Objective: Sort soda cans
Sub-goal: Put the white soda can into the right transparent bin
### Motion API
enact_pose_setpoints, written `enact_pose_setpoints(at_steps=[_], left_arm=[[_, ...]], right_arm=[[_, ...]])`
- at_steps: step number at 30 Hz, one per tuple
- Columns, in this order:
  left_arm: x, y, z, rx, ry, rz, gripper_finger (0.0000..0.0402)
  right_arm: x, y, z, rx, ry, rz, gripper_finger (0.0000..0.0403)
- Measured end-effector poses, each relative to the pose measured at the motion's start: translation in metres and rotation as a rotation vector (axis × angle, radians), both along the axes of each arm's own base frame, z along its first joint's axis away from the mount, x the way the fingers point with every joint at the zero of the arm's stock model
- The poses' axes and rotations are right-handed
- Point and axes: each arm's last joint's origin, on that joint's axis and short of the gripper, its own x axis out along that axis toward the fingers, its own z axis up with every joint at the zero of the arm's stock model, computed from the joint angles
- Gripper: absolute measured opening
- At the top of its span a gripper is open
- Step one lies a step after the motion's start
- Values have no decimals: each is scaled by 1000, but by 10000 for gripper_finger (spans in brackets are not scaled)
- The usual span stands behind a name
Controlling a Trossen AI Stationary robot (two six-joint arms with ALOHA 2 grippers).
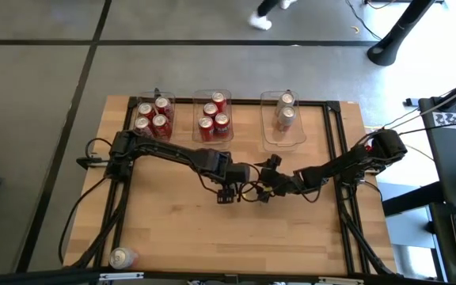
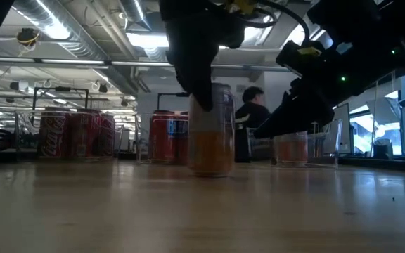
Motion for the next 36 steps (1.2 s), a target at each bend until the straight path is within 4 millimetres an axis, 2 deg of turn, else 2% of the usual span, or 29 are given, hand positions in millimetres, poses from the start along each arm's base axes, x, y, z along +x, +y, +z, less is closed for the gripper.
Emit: enact_pose_setpoints(at_steps=[7, 19, 22, 27, 30, 36], left_arm=[[0, 1, 0, -20, -11, 61, 318], [1, 1, 0, -19, -15, 67, 319], [1, 3, -2, -17, 3, 72, 338], [0, 6, -3, -15, 11, 81, 392], [0, 7, -2, -17, 15, 89, 392], [-8, 4, 19, -10, 30, 66, 380]], right_arm=[[0, 0, 0, 0, 0, 0, 351], [0, 0, 0, 4, -3, 4, 351], [0, 0, 0, 6, -2, 6, 351], [0, 0, 0, 7, -2, 9, 351], [0, 0, 0, 8, -1, 9, 351], [0, 1, 0, 8, -2, 9, 351]])
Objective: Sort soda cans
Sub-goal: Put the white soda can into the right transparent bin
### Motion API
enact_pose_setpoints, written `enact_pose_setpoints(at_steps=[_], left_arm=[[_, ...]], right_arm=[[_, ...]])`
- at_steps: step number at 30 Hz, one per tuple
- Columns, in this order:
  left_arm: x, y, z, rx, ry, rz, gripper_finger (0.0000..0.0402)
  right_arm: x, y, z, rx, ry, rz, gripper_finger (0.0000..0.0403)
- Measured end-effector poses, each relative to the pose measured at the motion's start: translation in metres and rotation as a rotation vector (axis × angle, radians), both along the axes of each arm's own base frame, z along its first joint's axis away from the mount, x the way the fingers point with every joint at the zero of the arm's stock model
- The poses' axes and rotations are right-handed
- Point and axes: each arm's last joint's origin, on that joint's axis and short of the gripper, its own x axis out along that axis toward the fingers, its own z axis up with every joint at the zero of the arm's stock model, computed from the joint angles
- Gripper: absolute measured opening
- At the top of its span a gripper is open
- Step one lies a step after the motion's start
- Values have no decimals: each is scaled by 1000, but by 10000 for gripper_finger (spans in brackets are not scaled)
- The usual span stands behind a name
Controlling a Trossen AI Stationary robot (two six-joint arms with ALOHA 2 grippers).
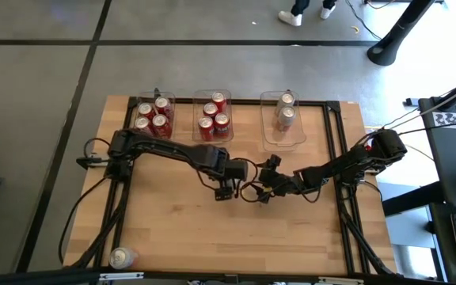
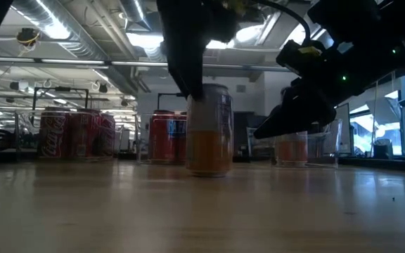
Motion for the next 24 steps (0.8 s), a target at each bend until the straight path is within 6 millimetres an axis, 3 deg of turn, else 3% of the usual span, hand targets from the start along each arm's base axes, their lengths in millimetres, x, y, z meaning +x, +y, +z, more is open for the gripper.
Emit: enact_pose_setpoints(at_steps=[6, 10, 13, 18, 24], left_arm=[[-24, -17, 45, 70, -114, -23, 383], [-50, -34, 76, 210, -189, 7, 384], [-72, -46, 90, 215, -210, -1, 384], [-114, -58, 86, 171, -257, 8, 384], [-169, -56, 58, 95, -410, 35, 384]], right_arm=[[0, 1, -1, 19, 10, 28, 351], [0, 1, -1, 22, 10, 26, 351], [0, 1, -1, 60, 0, 21, 351], [4, 4, 4, 111, -19, 46, 351], [9, 8, 39, 179, -74, 121, 351]])
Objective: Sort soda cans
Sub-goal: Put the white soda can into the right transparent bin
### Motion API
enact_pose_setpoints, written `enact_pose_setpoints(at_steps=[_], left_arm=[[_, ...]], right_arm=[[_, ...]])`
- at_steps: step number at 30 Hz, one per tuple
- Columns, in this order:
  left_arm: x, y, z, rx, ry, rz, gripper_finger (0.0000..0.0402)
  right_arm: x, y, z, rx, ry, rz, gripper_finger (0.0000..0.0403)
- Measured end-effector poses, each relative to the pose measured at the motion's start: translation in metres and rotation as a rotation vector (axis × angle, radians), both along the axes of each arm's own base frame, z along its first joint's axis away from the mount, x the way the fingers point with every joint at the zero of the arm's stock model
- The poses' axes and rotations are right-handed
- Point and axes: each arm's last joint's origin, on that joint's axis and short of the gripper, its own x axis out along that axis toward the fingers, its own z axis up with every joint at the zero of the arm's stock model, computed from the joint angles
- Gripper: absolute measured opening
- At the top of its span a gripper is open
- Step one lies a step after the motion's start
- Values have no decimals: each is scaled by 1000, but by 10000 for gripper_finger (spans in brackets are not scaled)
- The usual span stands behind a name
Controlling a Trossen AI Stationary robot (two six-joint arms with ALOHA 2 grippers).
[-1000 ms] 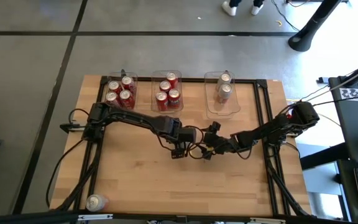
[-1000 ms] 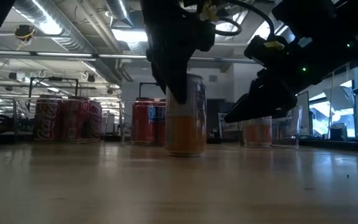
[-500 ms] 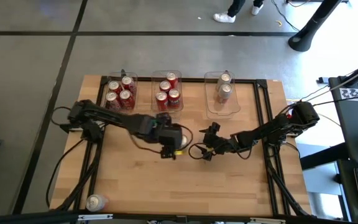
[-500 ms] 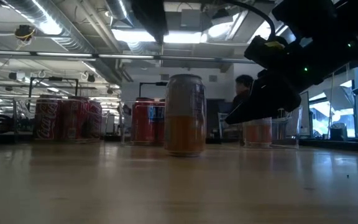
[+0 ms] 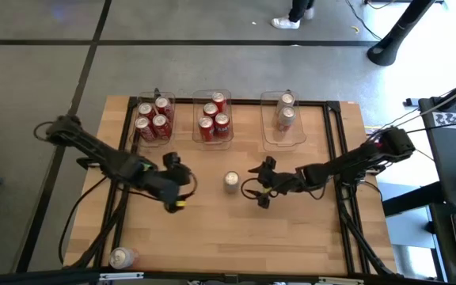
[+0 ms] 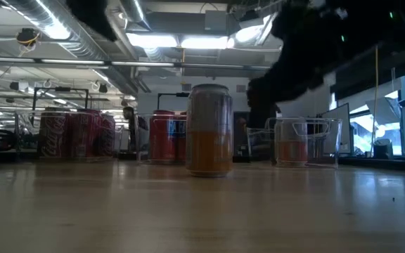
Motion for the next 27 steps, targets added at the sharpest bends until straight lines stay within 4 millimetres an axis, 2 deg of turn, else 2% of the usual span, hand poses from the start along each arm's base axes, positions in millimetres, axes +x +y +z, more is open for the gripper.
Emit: enact_pose_setpoints(at_steps=[4, 8, 12, 17, 23, 27], left_arm=[[-24, 3, -22, -70, -136, -33, 384], [-33, 3, -49, -78, -273, -89, 384], [-36, 3, -73, -80, -315, -115, 384], [-39, 5, -91, -94, -317, -101, 384], [-41, 6, -99, -95, -315, -99, 384], [-41, 6, -99, -104, -315, -90, 384]], right_arm=[[6, 3, 20, 22, -82, 34, 351], [16, 3, 29, 14, -200, 46, 351], [27, -4, 22, 2, -252, 12, 351], [41, -11, 9, 20, -330, -3, 351], [49, -14, -12, 30, -306, 24, 351], [52, -13, -18, 34, -326, 26, 351]])
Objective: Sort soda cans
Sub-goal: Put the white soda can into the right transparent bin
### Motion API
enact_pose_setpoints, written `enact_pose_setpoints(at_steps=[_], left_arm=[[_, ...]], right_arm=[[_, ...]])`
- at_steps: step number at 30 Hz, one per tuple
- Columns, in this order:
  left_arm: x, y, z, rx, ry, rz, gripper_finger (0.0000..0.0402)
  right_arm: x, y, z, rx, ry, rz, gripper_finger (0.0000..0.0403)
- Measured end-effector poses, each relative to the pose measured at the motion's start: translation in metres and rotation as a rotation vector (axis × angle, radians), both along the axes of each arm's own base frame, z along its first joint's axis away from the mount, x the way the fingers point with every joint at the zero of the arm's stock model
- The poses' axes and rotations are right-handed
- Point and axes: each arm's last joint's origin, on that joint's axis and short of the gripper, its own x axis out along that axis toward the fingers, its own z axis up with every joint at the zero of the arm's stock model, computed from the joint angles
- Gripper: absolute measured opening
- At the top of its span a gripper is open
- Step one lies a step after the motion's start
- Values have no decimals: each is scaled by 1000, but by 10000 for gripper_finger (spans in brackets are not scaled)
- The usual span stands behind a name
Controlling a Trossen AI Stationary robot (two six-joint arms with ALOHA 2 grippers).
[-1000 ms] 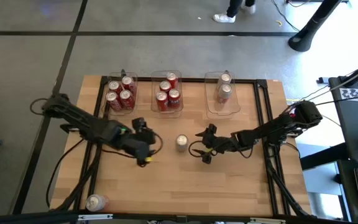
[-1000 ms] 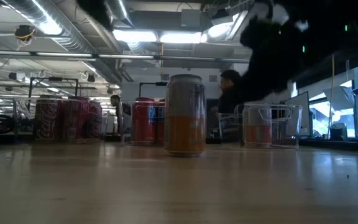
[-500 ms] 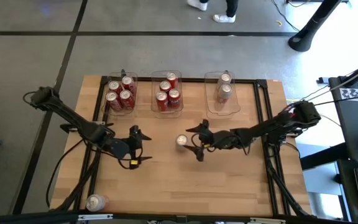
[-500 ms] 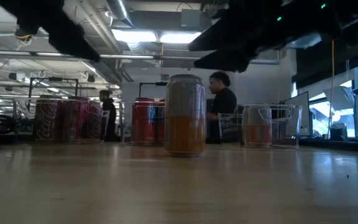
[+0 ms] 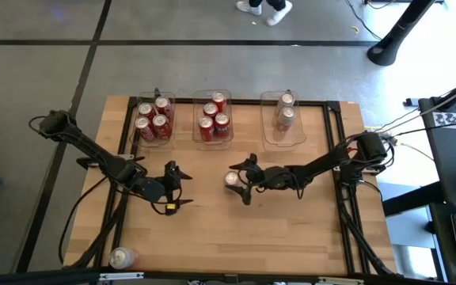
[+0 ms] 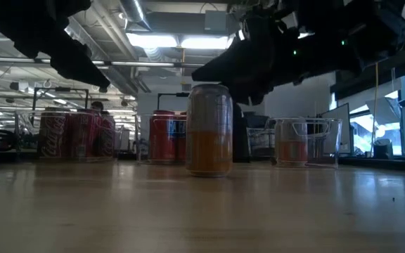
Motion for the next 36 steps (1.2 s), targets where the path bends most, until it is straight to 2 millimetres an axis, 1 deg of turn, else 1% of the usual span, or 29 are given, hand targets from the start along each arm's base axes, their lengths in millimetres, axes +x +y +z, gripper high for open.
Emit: enact_pose_setpoints(at_steps=[7, 13, 15, 19, 22, 25, 30, 32, 36], left_arm=[[1, -1, 1, -9, -17, 0, 384], [1, -1, 2, -10, -20, -1, 384], [1, -1, 2, -11, -20, -1, 384], [1, -1, 2, -9, -19, -1, 384], [1, -1, 2, -9, -19, -1, 384], [1, -1, 2, -9, -18, -1, 384], [1, -1, 2, -9, -18, -1, 384], [1, -1, 1, -8, -17, -1, 384], [1, -1, 2, -9, -18, -1, 384]], right_arm=[[3, 0, -19, -10, 48, -2, 351], [4, 1, -22, -7, 31, 0, 349], [5, 1, -22, -7, 30, 0, 336], [5, 1, -22, -22, 31, 4, 287], [4, 1, -19, -39, 36, 8, 286], [-1, 4, -7, -81, 48, 19, 286], [-20, 0, 40, -148, 29, -47, 286], [-31, -4, 57, -174, 47, -94, 286], [-59, -14, 96, -217, 19, -219, 286]])
